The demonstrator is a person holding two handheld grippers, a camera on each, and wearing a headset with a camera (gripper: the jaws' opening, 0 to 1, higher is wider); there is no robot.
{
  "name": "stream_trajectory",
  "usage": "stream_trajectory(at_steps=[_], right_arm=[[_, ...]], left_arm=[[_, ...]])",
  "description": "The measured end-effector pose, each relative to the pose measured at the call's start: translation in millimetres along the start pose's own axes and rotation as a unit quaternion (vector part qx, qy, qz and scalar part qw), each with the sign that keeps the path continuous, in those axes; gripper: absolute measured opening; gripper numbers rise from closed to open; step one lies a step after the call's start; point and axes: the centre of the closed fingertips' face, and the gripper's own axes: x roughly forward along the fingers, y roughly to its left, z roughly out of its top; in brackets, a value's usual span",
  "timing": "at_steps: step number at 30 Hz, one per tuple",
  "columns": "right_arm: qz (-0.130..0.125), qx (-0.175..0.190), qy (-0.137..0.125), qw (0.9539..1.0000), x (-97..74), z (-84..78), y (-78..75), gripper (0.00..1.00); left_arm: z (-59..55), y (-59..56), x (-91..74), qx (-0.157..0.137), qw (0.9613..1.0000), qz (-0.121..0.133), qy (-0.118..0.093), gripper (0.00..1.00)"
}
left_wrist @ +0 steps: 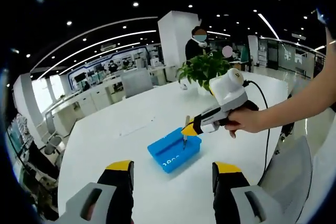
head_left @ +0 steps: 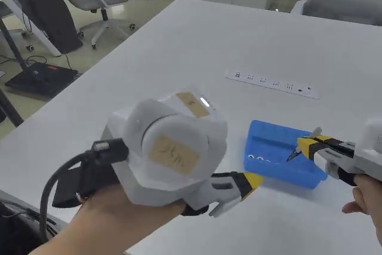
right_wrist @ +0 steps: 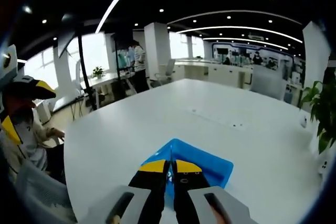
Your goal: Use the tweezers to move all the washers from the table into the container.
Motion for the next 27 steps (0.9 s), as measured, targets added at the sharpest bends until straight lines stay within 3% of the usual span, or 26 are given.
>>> stream_trajectory(at_steps=[5,7,9,11,13,16,21,22,23,27], right_arm=[[0.05,-0.068,0.013,0.9964,-22.7,3.9,31.3,0.0],[0.064,-0.096,0.026,0.9931,-29.9,0.9,41.0,0.0],[0.075,-0.103,0.023,0.9915,-35.7,1.9,49.7,0.0],[0.098,-0.118,0.036,0.9875,-42.6,-2.4,61.5,0.0],[0.126,-0.139,0.064,0.9802,-49.0,-13.4,72.0,0.01],[0.144,-0.163,0.085,0.9723,-55.7,-24.2,80.1,0.01],[0.164,-0.19,0.108,0.9619,-65.9,-37.3,92.9,0.01],[0.167,-0.198,0.113,0.9592,-67.2,-40.0,94.8,0.01],[0.173,-0.212,0.125,0.9537,-69.2,-45.4,96.8,0.01],[0.185,-0.239,0.148,0.9419,-73.8,-59.1,105.6,0.01]], left_arm=[[12.5,-10.1,8.8,0.034,0.9986,-0.039,-0.007,0.41],[11.6,-17.7,15.0,0.048,0.9968,-0.063,-0.002,0.36],[9.1,-25.0,21.3,0.064,0.9945,-0.082,0.006,0.33],[6.3,-30.7,26.1,0.086,0.9917,-0.095,0.013,0.29],[5.5,-34.9,28.8,0.099,0.9897,-0.102,0.017,0.26],[5.6,-52.4,35.1,0.119,0.9829,-0.139,0.021,0.22],[0.5,-75.8,39.3,0.177,0.9642,-0.194,0.033,0.1],[-1.7,-80.2,40.2,0.183,0.9609,-0.205,0.038,0.09],[-3.6,-83.4,40.2,0.182,0.959,-0.213,0.042,0.09],[-13.1,-97.5,39.8,0.195,0.9477,-0.248,0.05,0.09]])
